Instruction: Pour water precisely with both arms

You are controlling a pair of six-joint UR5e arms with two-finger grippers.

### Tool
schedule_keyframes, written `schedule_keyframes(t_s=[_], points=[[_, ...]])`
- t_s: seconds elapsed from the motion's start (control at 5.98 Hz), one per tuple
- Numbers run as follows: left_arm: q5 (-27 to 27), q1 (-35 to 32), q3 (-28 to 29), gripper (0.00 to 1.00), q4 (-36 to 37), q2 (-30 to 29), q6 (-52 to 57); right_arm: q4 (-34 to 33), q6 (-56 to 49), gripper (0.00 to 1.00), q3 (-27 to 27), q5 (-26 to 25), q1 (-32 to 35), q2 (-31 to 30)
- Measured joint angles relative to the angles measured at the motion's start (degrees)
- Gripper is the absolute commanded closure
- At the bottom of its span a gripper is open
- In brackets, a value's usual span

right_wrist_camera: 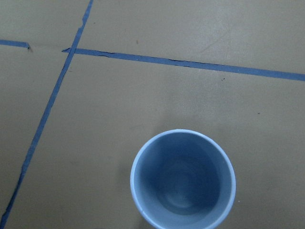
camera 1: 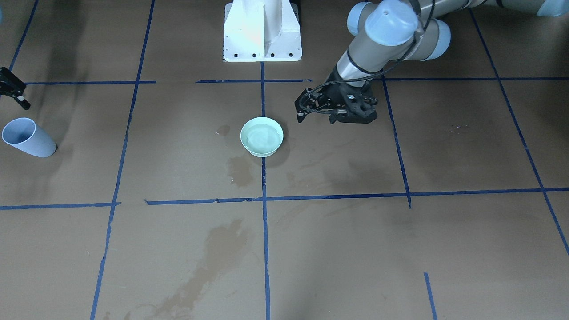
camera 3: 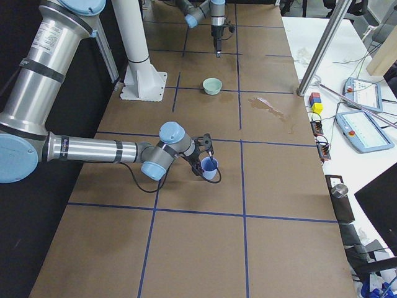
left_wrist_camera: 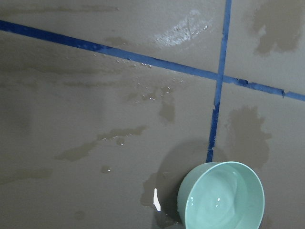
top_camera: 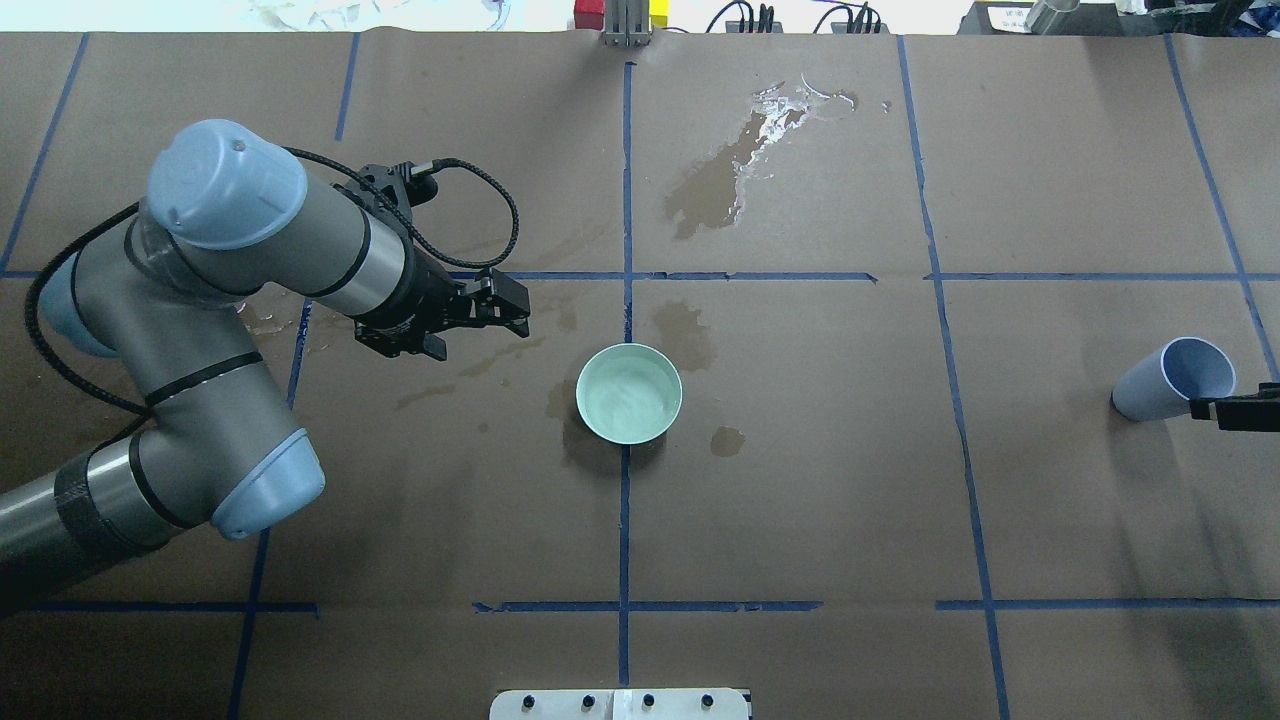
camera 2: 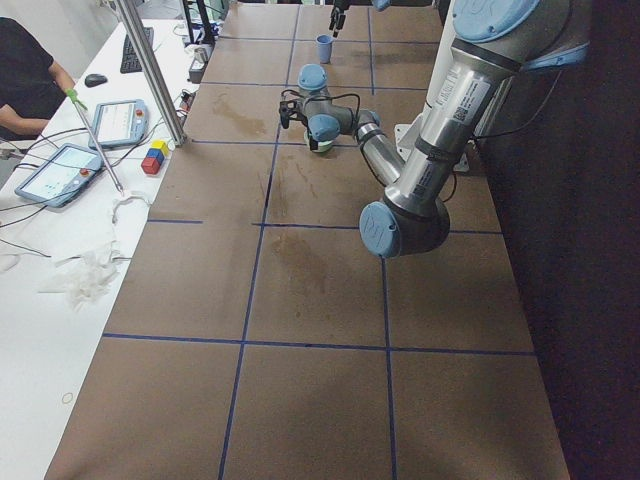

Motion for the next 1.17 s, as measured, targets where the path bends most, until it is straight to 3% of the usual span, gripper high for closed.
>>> schedule_keyframes(t_s=[0.5, 1.17], points=[[0.0, -2.0, -3.2, 0.00, 0.1, 3.7, 0.1, 9.3, 7.0, 0.01, -0.1, -19.7, -12.4, -5.3], [0.0, -3.2, -6.5, 0.00, 0.2, 7.0, 0.3, 12.0, 14.4, 0.01, -0.8, -45.4, -28.4, -6.0]])
